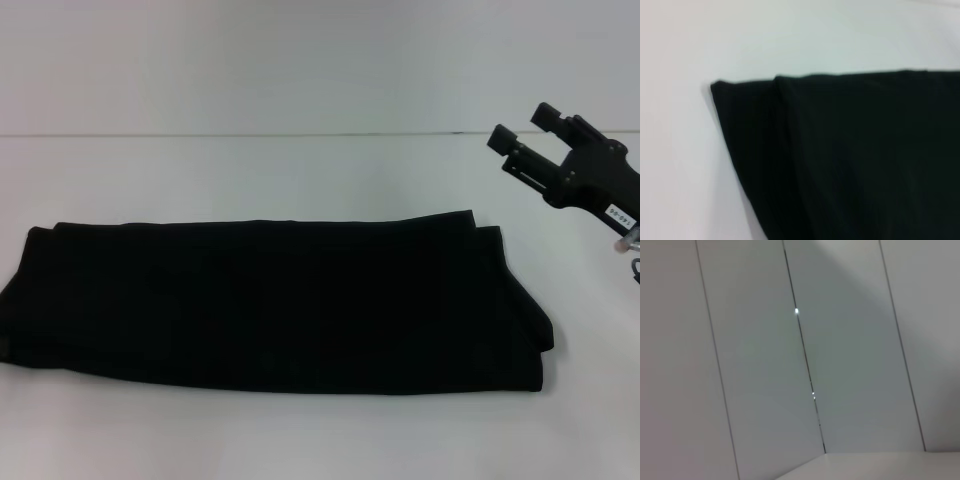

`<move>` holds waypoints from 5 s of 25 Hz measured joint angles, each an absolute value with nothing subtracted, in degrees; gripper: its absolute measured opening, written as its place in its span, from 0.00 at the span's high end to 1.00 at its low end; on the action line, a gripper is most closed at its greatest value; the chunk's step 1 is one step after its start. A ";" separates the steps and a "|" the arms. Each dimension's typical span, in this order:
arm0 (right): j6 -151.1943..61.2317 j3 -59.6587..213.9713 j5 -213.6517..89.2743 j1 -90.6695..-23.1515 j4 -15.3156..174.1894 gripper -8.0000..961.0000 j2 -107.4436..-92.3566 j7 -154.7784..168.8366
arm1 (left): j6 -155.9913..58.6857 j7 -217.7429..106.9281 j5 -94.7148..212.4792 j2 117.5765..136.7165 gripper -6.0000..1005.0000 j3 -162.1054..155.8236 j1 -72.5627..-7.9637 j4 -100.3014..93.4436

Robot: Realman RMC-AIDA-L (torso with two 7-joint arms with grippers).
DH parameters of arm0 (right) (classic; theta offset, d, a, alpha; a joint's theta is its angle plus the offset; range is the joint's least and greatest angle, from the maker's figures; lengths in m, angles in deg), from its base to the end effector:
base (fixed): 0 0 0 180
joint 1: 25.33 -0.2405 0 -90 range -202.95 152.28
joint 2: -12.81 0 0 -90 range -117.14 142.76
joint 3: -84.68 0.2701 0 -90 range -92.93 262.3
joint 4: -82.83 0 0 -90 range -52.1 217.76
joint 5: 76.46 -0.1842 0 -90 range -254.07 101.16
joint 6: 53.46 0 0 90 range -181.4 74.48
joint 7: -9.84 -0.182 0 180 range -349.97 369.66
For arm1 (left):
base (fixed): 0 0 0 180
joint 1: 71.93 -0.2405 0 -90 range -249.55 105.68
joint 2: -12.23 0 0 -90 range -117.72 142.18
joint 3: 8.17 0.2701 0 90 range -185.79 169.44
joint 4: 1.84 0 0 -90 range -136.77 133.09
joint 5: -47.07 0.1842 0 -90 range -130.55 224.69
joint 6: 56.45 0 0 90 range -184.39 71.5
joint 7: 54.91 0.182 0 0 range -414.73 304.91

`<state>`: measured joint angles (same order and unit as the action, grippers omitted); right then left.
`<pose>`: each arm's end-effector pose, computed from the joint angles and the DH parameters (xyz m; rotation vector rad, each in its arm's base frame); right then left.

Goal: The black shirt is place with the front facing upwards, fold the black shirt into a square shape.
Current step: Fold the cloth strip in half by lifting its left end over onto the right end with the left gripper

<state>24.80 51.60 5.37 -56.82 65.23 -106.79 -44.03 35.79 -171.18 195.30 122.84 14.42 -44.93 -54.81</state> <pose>0.2394 0.3782 -0.0107 -2.0808 0.5624 1.0839 -0.3710 0.3091 0.0717 -2.2280 -1.4680 -0.0855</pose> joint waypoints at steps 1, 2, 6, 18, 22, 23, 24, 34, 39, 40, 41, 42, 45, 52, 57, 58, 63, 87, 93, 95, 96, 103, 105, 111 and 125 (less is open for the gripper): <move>24.95 51.86 5.37 -56.62 65.18 0.14 -106.80 -44.13 | 35.88 -170.95 194.72 122.66 0.90 14.22 -44.93 -54.68; 25.03 52.12 5.37 -56.41 65.15 0.14 -106.80 -44.16 | 35.93 -170.77 194.25 122.52 0.90 14.10 -44.93 -54.57; 25.22 52.62 5.37 -55.82 65.08 0.14 -106.81 -44.02 | 36.64 -170.17 192.95 122.38 0.89 14.09 -44.37 -54.24; 25.99 52.78 5.37 -54.43 64.98 0.14 -106.78 -43.72 | 40.79 -169.70 190.83 122.87 0.87 14.55 -41.16 -54.62; 26.24 52.69 5.37 -54.36 64.98 0.14 -106.85 -43.67 | 40.48 -169.64 191.03 122.48 0.86 14.51 -42.40 -54.63; 26.26 52.59 5.37 -54.44 64.99 0.14 -106.88 -43.67 | 40.36 -169.64 191.03 122.42 0.86 14.50 -42.79 -54.69; 26.26 52.52 5.37 -54.54 64.99 0.14 -106.91 -43.67 | 40.26 -169.63 191.03 122.38 0.86 14.48 -43.10 -54.72; 26.43 52.10 5.77 -55.09 65.31 0.14 -107.00 -44.01 | 38.35 -169.00 196.38 122.05 0.85 14.59 -44.92 -53.52; 26.69 51.63 5.86 -55.15 65.53 0.14 -106.99 -43.72 | 36.50 -169.55 199.26 122.10 0.84 16.66 -44.17 -50.85; 26.70 51.44 5.86 -55.16 65.55 0.14 -106.99 -43.71 | 36.27 -169.86 199.53 122.18 0.84 17.26 -44.04 -50.81; 26.69 51.11 5.87 -55.16 65.60 0.14 -106.99 -43.69 | 36.13 -170.06 199.73 122.30 0.84 17.73 -43.88 -50.80; 26.48 50.55 5.87 -55.18 65.64 0.14 -106.98 -43.66 | 36.11 -170.17 199.80 122.34 0.83 17.86 -43.76 -50.80; 24.81 47.97 5.90 -55.56 65.71 0.14 -106.98 -43.63 | 36.50 -170.71 199.82 122.36 0.83 17.97 -43.25 -50.96; 23.04 46.15 5.89 -55.87 65.70 0.14 -106.98 -43.60 | 37.07 -172.90 199.86 121.87 0.82 18.14 -42.37 -51.14; 23.16 46.11 5.86 -55.88 65.56 0.14 -106.98 -43.58 | 37.07 -174.53 199.89 121.45 0.81 17.93 -42.33 -51.17; 23.16 46.10 5.86 -55.92 65.54 0.14 -106.98 -43.41 | 37.10 -174.91 199.90 121.35 0.81 17.88 -42.33 -51.21; 23.18 46.10 5.86 -56.05 65.76 0.14 -107.12 -42.17 | 37.14 -177.34 199.91 120.65 0.80 17.68 -42.20 -51.49; 23.15 46.01 5.61 -57.77 67.61 0.14 -107.25 -37.03 | 44.80 -184.22 200.06 118.88 0.54 12.40 -44.66 -56.03; 23.61 46.04 5.55 -57.72 67.47 0.14 -107.24 -36.37 | 50.08 -187.82 198.81 118.18 0.53 2.64 -44.97 -50.21; 23.90 46.08 5.53 -57.56 67.47 0.14 -107.21 -36.23 | 49.37 -189.85 199.20 118.26 0.53 2.57 -45.47 -46.96; 24.06 46.09 5.53 -57.51 67.42 0.14 -107.20 -36.21 | 48.89 -191.18 199.53 118.31 0.53 2.74 -45.77 -45.28; 24.11 46.11 5.64 -57.56 67.73 0.14 -107.19 -35.27 | 48.00 -194.00 200.08 118.39 0.53 3.58 -46.02 -43.66; 24.11 46.11 5.67 -57.52 67.99 0.14 -107.22 -34.99 | 46.43 -194.21 200.18 118.23 0.53 3.93 -45.59 -42.91; 24.14 46.13 5.61 -57.20 68.20 0.14 -107.25 -34.94 | 43.53 -195.10 200.19 117.83 0.52 5.64 -44.71 -41.70; 24.13 46.20 5.54 -57.15 68.33 0.14 -107.26 -35.29 | 39.43 -197.82 201.44 116.46 0.29 7.44 -44.07 -41.89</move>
<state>24.13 46.20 5.54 -57.15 68.33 -107.26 -35.29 39.43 -197.82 201.44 116.46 7.44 -44.07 -41.89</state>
